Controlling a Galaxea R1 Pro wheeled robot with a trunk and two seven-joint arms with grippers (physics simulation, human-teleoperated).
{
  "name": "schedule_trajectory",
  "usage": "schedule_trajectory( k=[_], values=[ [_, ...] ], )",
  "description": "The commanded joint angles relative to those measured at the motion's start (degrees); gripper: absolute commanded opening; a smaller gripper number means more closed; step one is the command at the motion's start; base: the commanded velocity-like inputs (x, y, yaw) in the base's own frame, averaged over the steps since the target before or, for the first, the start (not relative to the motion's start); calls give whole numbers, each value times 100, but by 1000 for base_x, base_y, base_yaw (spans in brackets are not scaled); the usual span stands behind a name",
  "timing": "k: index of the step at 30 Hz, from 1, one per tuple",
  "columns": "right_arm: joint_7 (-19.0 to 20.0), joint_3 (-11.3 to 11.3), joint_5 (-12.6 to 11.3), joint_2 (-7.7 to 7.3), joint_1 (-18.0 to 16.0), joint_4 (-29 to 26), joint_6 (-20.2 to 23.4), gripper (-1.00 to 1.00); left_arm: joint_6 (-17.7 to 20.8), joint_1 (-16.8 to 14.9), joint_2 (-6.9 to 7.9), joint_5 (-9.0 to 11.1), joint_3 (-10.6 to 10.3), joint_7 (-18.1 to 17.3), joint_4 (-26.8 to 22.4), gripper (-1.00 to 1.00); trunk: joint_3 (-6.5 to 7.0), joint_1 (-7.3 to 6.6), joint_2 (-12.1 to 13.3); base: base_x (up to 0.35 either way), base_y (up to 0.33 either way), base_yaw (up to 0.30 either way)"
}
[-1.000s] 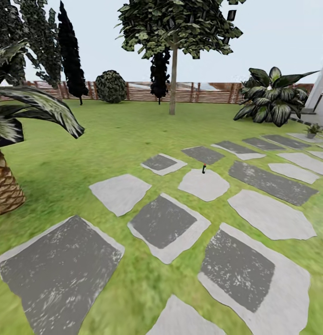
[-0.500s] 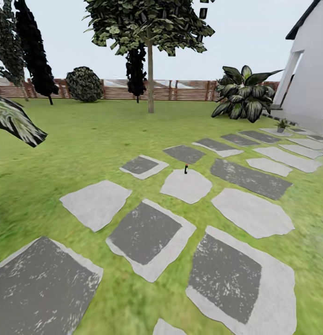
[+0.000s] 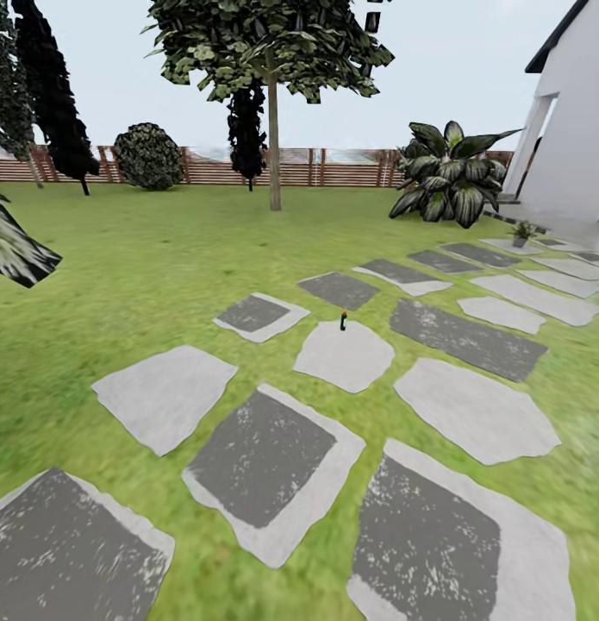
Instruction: Pick up the pesticide atomizer in the garden and spray insectifuge to fully cover both potted plants in the garden.
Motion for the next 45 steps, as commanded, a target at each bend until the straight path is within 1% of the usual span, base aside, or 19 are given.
schedule_trajectory(
  k=[1, 45],
  values=[
    [1, 1, 8, -1, -3, 4, -17, 100, -20, -3, -4, -2, 9, -1, 4, 100, -5, 2, -2, 339, 0, 0],
    [-5, -11, -26, 8, -3, 4, -8, 100, -18, -3, -6, -2, 9, -1, 4, 100, -5, 2, -2, 339, 0, 0]
  ],
)
